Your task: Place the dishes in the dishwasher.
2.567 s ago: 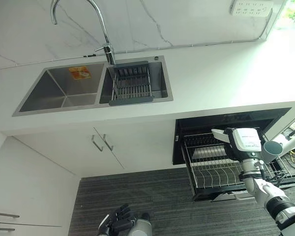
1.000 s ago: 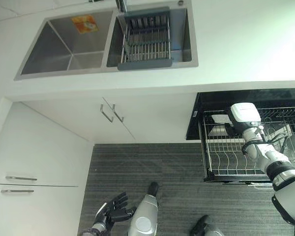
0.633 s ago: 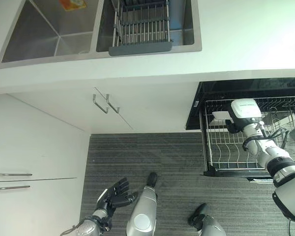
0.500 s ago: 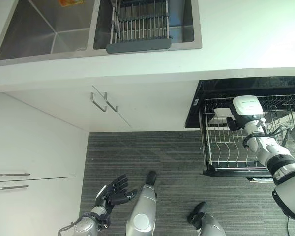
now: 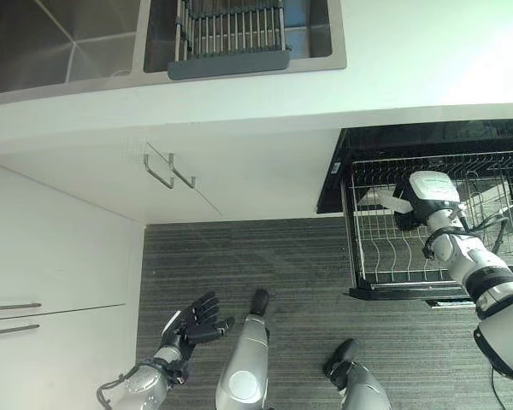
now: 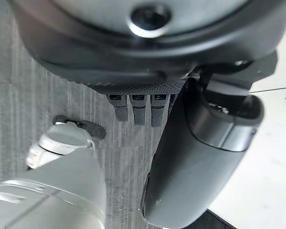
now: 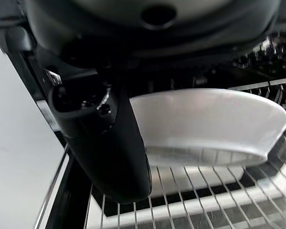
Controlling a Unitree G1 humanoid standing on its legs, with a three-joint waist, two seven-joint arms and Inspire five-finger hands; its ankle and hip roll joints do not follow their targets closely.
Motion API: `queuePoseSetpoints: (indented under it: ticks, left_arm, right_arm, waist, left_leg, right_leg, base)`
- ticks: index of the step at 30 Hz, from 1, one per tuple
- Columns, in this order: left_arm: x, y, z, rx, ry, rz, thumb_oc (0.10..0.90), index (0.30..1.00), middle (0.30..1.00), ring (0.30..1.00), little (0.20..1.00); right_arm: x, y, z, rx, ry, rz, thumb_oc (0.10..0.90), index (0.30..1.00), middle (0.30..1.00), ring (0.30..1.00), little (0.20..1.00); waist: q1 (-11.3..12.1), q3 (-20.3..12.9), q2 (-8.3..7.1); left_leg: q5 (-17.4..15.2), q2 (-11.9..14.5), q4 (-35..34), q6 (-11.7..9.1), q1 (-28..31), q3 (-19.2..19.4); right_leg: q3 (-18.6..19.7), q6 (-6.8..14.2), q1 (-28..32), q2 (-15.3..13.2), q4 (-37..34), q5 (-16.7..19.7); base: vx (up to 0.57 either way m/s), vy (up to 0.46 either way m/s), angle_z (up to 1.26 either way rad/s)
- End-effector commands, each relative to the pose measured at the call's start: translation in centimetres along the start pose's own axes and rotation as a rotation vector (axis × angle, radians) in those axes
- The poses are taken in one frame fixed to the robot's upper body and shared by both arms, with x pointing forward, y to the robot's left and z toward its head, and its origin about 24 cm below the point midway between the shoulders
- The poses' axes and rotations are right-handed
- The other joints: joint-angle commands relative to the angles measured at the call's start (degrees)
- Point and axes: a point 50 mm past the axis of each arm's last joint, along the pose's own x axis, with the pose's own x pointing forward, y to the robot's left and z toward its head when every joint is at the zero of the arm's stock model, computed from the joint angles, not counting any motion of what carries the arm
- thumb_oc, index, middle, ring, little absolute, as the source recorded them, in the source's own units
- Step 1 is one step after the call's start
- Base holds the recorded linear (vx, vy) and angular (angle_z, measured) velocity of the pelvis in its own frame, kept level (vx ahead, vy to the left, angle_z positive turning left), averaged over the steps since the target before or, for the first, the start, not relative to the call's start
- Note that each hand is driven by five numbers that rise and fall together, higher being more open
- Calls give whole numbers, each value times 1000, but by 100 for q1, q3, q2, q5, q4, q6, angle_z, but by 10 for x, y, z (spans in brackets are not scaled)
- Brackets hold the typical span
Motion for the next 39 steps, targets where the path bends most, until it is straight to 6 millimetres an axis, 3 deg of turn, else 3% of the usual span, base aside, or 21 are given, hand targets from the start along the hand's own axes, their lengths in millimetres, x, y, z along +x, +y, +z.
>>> queuePoseSetpoints:
  ticks: [1, 2, 12, 21, 29, 31, 35, 39]
  left_arm:
    - [-8, 17, 18, 45, -54, 20, 800, 900, 900, 900, 900]
    - [-8, 18, 18, 47, -54, 18, 800, 900, 900, 900, 900]
    - [-2, 14, 30, 56, -79, 4, 800, 900, 900, 900, 900]
    - [-6, 18, 25, 65, -61, 12, 800, 900, 900, 900, 900]
    - [-5, 20, 25, 75, -45, 26, 800, 900, 900, 900, 900]
    - [-8, 24, 25, 79, -34, 42, 800, 900, 900, 900, 900]
    - [-11, 30, 25, 101, -16, 56, 800, 900, 900, 900, 900]
    - [-19, 40, 21, 122, 17, 97, 800, 900, 900, 900, 900]
  right_arm:
    - [10, -30, -4, 58, 27, -24, 565, 547, 547, 547, 547]
    - [10, -27, -3, 69, 26, -10, 800, 900, 900, 900, 900]
    - [11, -21, 1, 102, 46, 33, 800, 900, 900, 900, 900]
    - [11, -25, -4, 154, 80, 19, 800, 900, 900, 900, 900]
    - [7, -25, -27, 308, 281, 38, 800, 900, 900, 900, 900]
    - [4, -24, -37, 488, 381, 122, 800, 900, 900, 900, 900]
    - [1, -23, -40, 686, 369, 198, 800, 900, 900, 900, 900]
    - [-11, -14, -46, 914, 319, 384, 800, 900, 900, 900, 900]
  waist:
    - [62, -41, 29]
    - [64, -36, 25]
    - [47, 12, 8]
    - [24, -12, -63]
    - [-13, -89, -173]
    - [-24, -157, -280]
    - [-42, -252, -431]
    - [-154, -422, -625]
  left_leg:
    - [-539, 28, 358, 64, -302, -224]
    - [-538, 30, 358, 63, -306, -226]
    - [-537, 45, 358, 54, -323, -213]
    - [-553, 70, 358, 49, -264, -177]
    - [-601, 116, 358, 50, -129, -131]
    - [-628, 144, 358, 43, -25, -101]
    - [-677, 192, 358, 31, 129, -62]
    - [-745, 256, 358, 22, 402, -2]
  right_leg:
    - [222, 235, 51, -8, -288, 40]
    - [223, 234, 49, -5, -288, 40]
    - [261, 252, 2, 5, -288, 73]
    - [297, 251, 24, 50, -288, 87]
    - [332, 246, 131, 103, -288, 80]
    - [349, 240, 225, 135, -288, 66]
    - [349, 232, 359, 176, -288, 47]
    - [402, 228, 555, 250, -288, 24]
  base:
    - [0, 0, 0]
    - [0, 0, 0]
    - [-1, -1, 0]
    - [0, 0, 0]
    - [3, -8, -1]
    - [25, -30, -13]
    - [43, -41, -6]
    - [76, -52, -6]
